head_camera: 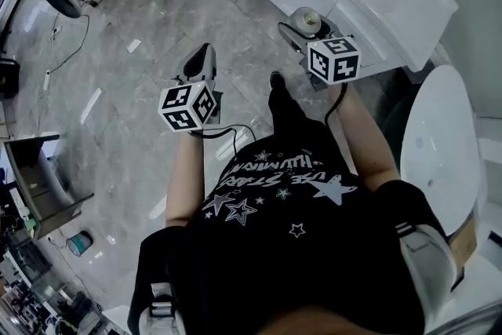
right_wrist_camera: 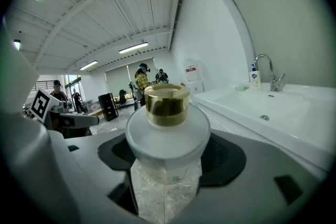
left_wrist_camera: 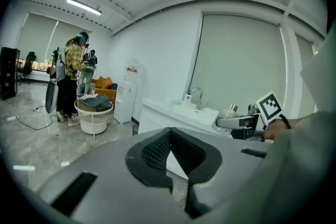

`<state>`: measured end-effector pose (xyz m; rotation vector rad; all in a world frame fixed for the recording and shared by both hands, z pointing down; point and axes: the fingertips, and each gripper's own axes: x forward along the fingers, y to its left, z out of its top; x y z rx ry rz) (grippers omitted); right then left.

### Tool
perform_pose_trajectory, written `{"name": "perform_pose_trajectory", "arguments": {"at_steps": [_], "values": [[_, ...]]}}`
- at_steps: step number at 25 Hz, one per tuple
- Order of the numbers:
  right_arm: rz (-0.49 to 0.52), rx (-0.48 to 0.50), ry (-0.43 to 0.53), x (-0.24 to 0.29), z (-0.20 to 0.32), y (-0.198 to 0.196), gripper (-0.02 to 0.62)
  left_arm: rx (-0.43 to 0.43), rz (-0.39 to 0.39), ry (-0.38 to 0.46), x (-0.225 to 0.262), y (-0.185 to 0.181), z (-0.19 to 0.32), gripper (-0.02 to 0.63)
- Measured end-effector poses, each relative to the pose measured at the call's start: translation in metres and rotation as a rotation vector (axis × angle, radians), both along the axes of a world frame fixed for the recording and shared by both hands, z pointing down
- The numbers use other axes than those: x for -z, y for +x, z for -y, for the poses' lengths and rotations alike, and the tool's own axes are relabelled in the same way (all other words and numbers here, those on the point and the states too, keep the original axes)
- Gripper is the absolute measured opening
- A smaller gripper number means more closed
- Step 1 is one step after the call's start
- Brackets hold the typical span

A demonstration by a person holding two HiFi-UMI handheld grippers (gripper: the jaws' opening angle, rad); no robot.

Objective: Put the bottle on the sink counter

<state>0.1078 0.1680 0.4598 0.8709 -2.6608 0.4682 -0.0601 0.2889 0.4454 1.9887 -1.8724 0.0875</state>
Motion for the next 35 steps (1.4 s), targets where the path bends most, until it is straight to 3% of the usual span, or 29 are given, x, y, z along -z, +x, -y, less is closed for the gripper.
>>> {"name": "perform_pose_trajectory", "arguments": {"at_steps": [21, 35], "values": [[0.002, 0.091, -0.036, 0.01, 0.273, -0.056, 0.322, 0.075, 0.0, -0.033, 0.013, -0.046, 0.26, 0.007], [-0.001, 0.065, -0.055, -0.002, 0.348, -0.089, 0.322, 0.043, -0.006, -0.041, 0.005, -0.079, 0.344, 0.007]]}}
